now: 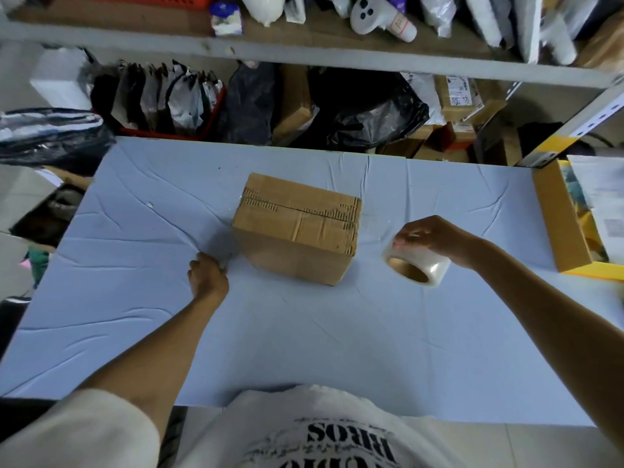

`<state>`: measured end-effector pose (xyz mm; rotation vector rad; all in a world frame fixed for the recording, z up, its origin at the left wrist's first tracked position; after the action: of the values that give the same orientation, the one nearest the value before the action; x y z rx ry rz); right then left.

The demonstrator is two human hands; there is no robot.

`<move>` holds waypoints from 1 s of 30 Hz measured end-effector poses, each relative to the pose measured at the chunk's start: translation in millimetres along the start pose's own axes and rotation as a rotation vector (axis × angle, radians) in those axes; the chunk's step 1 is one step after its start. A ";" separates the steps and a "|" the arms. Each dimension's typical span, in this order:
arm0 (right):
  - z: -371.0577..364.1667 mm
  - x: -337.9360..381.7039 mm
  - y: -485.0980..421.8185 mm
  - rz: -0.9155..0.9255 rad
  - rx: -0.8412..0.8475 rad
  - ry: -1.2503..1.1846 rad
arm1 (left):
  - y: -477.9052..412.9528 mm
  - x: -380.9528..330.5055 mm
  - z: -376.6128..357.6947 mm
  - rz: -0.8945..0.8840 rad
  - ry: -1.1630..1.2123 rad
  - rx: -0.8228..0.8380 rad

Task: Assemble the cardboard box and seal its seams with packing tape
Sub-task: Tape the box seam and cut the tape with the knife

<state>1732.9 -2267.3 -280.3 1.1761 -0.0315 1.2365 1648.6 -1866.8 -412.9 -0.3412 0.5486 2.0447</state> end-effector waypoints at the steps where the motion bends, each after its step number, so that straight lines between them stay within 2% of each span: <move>1: 0.1 0.2 -0.1 0.004 0.006 -0.002 | 0.2 -0.2 2.5 0.017 0.018 0.030; 6: -2.8 -0.9 -1.8 0.009 0.027 -0.008 | 2.1 -8.1 19.7 -0.037 0.126 0.229; 9: -4.6 -2.6 -2.4 0.001 0.034 -0.012 | 21.9 -12.4 29.5 0.012 0.456 0.348; 11: -4.6 -3.6 -2.3 0.002 0.028 -0.013 | 43.4 -19.6 42.2 0.024 0.501 0.507; 14: -3.8 -4.9 0.0 0.000 0.014 -0.011 | 84.1 -36.8 67.4 -0.151 0.347 0.752; 16: -3.3 -4.0 2.3 -0.006 0.006 -0.017 | 111.1 -65.2 83.4 -0.326 0.393 0.816; 18: -2.4 -2.1 3.9 -0.032 -0.015 -0.029 | 129.7 -109.4 94.6 -0.551 0.450 0.643; 20: -1.9 -1.8 4.7 -0.079 -0.064 -0.048 | 137.3 -157.8 100.4 -0.734 0.473 0.310; 22: -3.0 -2.0 6.5 -0.119 -0.093 -0.055 | 137.6 -198.0 97.4 -0.793 0.454 0.078; 26: -6.6 -1.8 9.4 -0.147 -0.144 -0.051 | 124.0 -234.6 73.7 -0.745 0.361 -0.069; 30: -10.6 -4.2 7.5 -0.166 -0.199 -0.071 | 108.5 -235.9 52.6 -0.720 0.317 -0.051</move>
<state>1719.8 -2263.8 -282.7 1.0275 -0.1053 1.0212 1672.7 -2062.0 -235.4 -0.7786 0.4719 1.3148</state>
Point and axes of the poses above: each hand's wrist, its own y-axis away from the middle knuckle, its own z-axis out of the back of the hand, x = y × z, the point moved 1 cm from there along -y, towards the middle knuckle, and after that the axes turned 13 degrees about -z, right-handed, at the moved point
